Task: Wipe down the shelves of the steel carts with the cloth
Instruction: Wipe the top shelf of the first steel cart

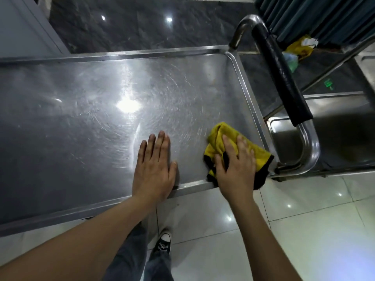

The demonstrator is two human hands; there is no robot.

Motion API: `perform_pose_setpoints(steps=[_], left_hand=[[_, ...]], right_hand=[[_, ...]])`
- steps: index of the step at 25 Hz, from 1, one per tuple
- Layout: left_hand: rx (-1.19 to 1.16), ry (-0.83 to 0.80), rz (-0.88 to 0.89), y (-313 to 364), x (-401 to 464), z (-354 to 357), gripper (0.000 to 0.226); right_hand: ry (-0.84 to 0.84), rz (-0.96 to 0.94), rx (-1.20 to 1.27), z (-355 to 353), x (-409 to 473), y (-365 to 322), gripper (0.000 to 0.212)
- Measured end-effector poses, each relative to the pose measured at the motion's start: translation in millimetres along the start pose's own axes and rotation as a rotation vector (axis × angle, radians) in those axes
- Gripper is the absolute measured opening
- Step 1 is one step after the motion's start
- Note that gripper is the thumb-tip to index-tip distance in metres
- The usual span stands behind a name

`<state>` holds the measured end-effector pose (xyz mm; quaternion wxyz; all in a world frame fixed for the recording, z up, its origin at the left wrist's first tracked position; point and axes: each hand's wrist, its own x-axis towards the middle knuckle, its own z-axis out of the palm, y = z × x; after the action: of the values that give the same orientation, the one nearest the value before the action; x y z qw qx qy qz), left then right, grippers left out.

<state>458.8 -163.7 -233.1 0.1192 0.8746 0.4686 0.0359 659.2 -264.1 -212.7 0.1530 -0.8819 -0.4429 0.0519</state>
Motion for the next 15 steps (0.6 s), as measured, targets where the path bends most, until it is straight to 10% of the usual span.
perform_pose_setpoints(steps=[7, 15], left_hand=[[-0.11, -0.065, 0.027, -25.0, -10.2, -28.0, 0.069], [0.097, 0.196, -0.725, -247.8, -152.9, -95.2, 0.064]], right_hand=[[0.002, 0.053, -0.033, -1.8, -3.8, -2.7, 0.056], [0.074, 0.041, 0.01, -6.3, -4.6, -14.7, 0.066]])
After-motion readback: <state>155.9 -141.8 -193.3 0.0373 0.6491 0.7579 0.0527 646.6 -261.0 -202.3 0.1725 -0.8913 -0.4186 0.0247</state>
